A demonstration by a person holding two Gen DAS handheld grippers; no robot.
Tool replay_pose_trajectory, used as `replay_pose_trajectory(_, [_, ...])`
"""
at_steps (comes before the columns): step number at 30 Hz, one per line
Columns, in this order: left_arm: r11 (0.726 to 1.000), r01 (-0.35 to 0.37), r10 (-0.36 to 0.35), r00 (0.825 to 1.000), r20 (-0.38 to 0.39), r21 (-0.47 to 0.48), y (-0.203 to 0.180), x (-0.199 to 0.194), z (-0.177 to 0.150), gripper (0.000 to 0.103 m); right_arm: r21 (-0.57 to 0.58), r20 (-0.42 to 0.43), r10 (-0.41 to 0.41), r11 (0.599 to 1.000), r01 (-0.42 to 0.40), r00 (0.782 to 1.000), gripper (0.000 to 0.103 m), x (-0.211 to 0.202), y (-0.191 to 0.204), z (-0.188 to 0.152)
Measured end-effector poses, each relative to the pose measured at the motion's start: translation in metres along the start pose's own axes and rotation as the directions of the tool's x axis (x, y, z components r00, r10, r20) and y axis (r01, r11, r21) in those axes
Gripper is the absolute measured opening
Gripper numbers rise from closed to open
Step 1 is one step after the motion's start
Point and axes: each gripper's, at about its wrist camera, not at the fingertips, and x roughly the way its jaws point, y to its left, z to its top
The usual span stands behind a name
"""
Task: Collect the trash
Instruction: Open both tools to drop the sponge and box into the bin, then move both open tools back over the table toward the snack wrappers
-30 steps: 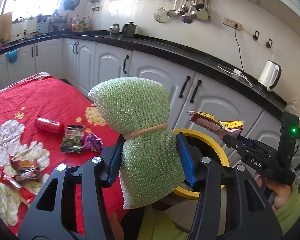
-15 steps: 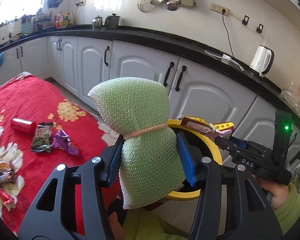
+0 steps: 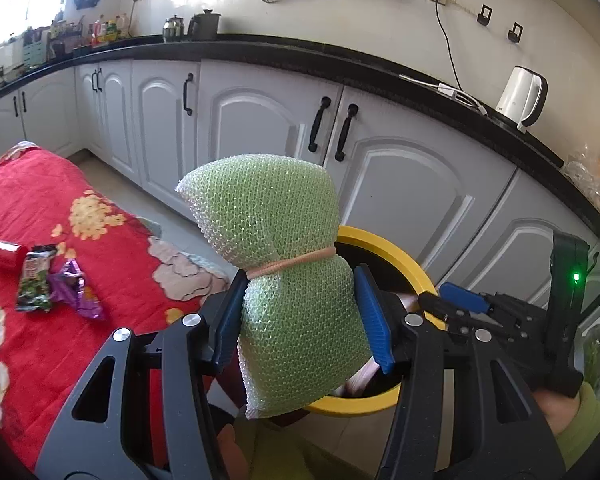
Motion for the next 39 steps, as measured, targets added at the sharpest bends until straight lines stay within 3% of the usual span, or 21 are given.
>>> replay_pose_trajectory(13, [0.999, 0.014, -0.011, 0.994, -0.112, 0.031, -0.017, 0.061, -0.006, 0.048, 0.048, -0.017, -0.012, 0.999, 0.012, 1.0, 0.039, 0.003, -0.014, -0.007])
replay_pose_trajectory(16, [0.999, 0.013, -0.01, 0.993, -0.118, 0.03, -0.016, 0.063, -0.007, 0.054, 0.06, -0.016, -0.015, 0.998, 0.016, 1.0, 0.041, 0.001, -0.017, -0.008])
replay_pose_trajectory(22, [1.0, -0.01, 0.011, 0.991, -0.135, 0.007, -0.007, 0.061, -0.008, 0.07, 0.088, -0.01, -0.018, 0.996, 0.019, 1.0, 0.053, -0.001, -0.022, -0.008])
replay_pose_trajectory(28, [0.999, -0.039, 0.036, 0.992, -0.124, -0.015, 0.003, 0.049, -0.008, 0.091, 0.103, 0.021, -0.025, 0.994, 0.022, 0.999, 0.075, -0.007, -0.021, -0.004])
replay_pose_trajectory(31, [0.999, -0.048, 0.045, 0.993, -0.113, -0.023, 0.007, 0.041, -0.009, 0.092, 0.102, 0.034, -0.027, 0.995, 0.023, 0.999, 0.082, -0.009, -0.019, -0.002])
replay_pose_trajectory(39, [0.996, -0.071, 0.065, 0.993, -0.094, -0.059, 0.019, 0.02, -0.011, 0.092, 0.076, 0.04, -0.018, 0.997, 0.015, 0.999, 0.082, -0.011, -0.009, 0.002])
